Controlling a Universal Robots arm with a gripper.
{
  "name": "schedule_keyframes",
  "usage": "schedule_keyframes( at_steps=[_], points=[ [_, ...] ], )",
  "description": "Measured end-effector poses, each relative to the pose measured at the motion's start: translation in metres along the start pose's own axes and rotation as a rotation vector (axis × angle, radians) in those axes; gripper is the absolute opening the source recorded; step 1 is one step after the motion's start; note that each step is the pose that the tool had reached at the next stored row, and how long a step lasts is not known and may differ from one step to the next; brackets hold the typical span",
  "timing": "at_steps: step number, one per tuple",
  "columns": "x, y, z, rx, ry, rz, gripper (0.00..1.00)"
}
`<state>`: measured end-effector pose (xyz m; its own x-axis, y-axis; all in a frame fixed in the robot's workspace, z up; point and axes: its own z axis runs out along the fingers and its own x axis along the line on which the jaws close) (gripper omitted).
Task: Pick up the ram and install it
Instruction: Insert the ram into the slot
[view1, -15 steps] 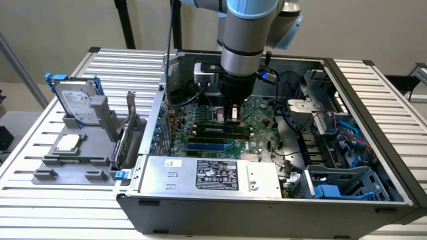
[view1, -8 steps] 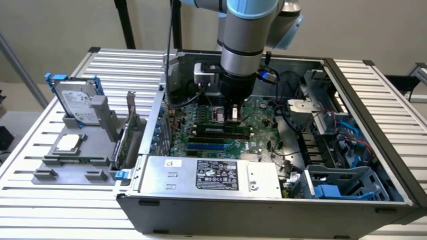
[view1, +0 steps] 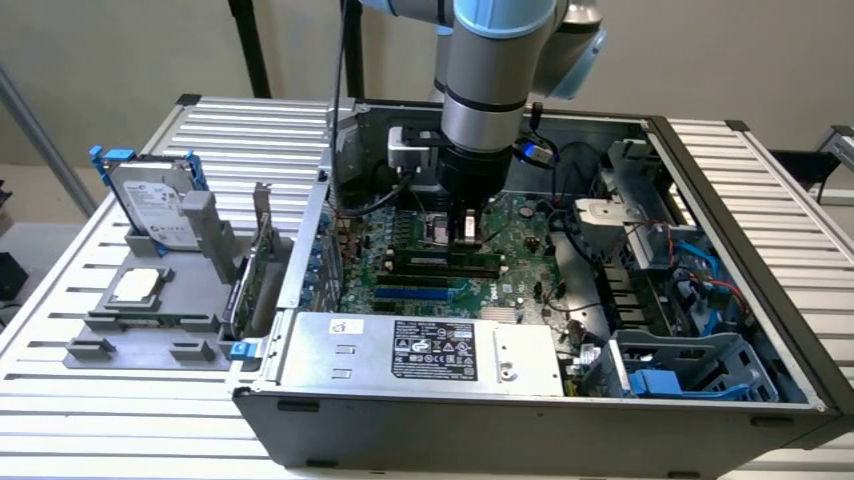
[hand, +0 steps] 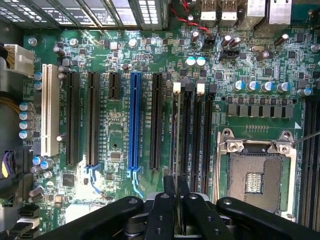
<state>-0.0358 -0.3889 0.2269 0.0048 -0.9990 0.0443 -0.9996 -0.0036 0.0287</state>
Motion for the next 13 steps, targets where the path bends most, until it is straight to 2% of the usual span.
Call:
schedule_keyframes(
  at_steps=[13],
  points=[
    [0.0, 0.0, 0.0018, 0.0001, 0.001, -0.001, 0.14]
  ],
)
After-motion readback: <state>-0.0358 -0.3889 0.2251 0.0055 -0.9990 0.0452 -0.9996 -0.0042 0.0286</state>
